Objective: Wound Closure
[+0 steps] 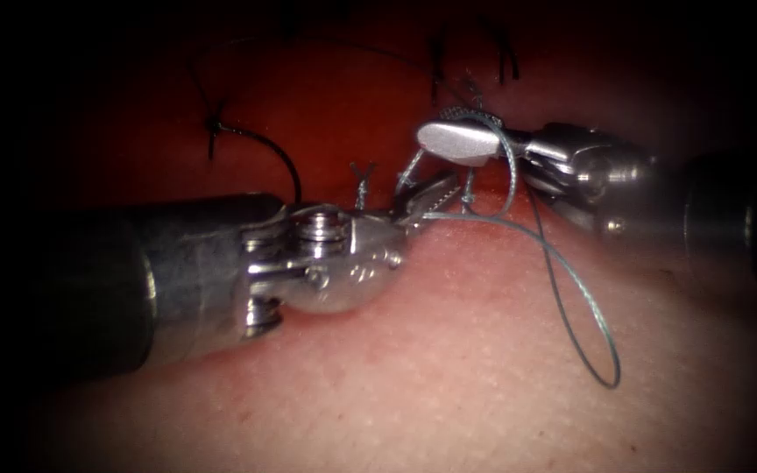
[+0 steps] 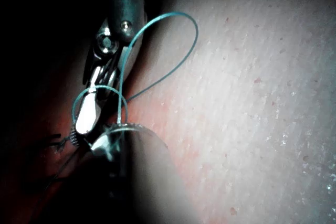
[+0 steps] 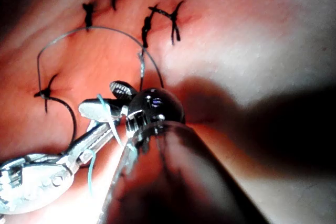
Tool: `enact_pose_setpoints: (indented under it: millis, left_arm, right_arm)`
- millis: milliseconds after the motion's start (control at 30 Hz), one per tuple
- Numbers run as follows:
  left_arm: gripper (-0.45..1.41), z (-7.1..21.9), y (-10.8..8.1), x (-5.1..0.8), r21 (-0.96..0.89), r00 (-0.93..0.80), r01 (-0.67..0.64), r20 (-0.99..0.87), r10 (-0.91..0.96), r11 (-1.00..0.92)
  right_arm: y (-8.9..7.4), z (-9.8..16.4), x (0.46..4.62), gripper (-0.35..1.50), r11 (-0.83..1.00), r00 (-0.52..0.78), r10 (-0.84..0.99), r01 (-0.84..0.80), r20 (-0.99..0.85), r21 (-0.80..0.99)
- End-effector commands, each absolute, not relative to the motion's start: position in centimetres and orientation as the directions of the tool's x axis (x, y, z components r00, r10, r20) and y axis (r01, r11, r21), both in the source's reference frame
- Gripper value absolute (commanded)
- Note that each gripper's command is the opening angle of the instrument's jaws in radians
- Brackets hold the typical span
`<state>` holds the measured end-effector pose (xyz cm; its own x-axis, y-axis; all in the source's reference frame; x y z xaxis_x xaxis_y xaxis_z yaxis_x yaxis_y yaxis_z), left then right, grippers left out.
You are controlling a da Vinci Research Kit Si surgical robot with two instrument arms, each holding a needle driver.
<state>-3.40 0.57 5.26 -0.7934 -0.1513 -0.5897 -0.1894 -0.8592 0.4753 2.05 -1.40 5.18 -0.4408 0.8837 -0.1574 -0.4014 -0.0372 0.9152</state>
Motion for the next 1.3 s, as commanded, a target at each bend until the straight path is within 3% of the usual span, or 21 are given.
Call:
enact_pose_setpoints:
  millis: [33, 100, 200, 367, 400, 467, 500, 533, 733, 1033, 1300]
  left_arm:
    - [-0.45, 5.30, 0.62, -3.43, 0.475, -0.792, -0.188, -0.591, -0.153, -0.859]
    - [-0.45, 5.34, 0.67, -3.36, 0.481, -0.793, -0.180, -0.587, -0.162, -0.858]
    - [-0.45, 5.42, 0.74, -3.25, 0.481, -0.793, -0.181, -0.587, -0.162, -0.858]
    - [-0.45, 5.48, 0.78, -3.20, 0.485, -0.801, -0.177, -0.576, -0.160, -0.856]
    - [-0.45, 5.49, 0.78, -3.20, 0.488, -0.804, -0.173, -0.571, -0.163, -0.855]
    - [-0.45, 5.50, 0.78, -3.21, 0.493, -0.808, -0.169, -0.566, -0.166, -0.854]
    - [-0.45, 5.51, 0.78, -3.22, 0.493, -0.809, -0.170, -0.564, -0.165, -0.853]
    - [-0.45, 5.51, 0.78, -3.23, 0.497, -0.808, -0.165, -0.564, -0.172, -0.852]
    - [-0.45, 5.53, 0.77, -3.29, 0.508, -0.805, -0.151, -0.561, -0.193, -0.848]
    - [-0.45, 5.61, 0.71, -3.45, 0.519, -0.796, -0.136, -0.564, -0.219, -0.844]
    - [-0.45, 5.63, 0.62, -3.57, 0.525, -0.792, -0.115, -0.561, -0.241, -0.843]
  right_arm:
    - [-1.39, 5.19, 2.11, 0.46, -0.035, -0.430, 0.889, -0.402, -0.155, 0.915]
    - [-1.39, 5.15, 2.09, 0.46, -0.039, -0.418, 0.896, -0.408, -0.148, 0.912]
    - [-1.42, 5.10, 2.10, 0.69, -0.034, -0.372, 0.918, -0.412, -0.134, 0.911]
    - [-1.44, 5.08, 2.13, 0.83, -0.013, -0.349, 0.926, -0.410, -0.144, 0.912]
    - [-1.44, 5.07, 2.14, 0.76, -0.012, -0.347, 0.927, -0.408, -0.143, 0.913]
    - [-1.45, 5.07, 2.16, 0.39, -0.004, -0.335, 0.931, -0.404, -0.144, 0.915]
    - [-1.45, 5.06, 2.17, -0.08, 0.010, -0.320, 0.935, -0.402, -0.151, 0.915]
    - [-1.46, 5.06, 2.18, -0.35, 0.019, -0.311, 0.938, -0.397, -0.154, 0.918]
    - [-1.45, 5.06, 2.25, -0.35, 0.074, -0.271, 0.944, -0.390, -0.191, 0.918]
    - [-1.39, 5.09, 2.33, -0.35, 0.126, -0.321, 0.922, -0.276, -0.215, 0.953]
    - [-1.35, 5.09, 2.36, -0.35, 0.164, -0.370, 0.886, -0.312, -0.278, 0.936]
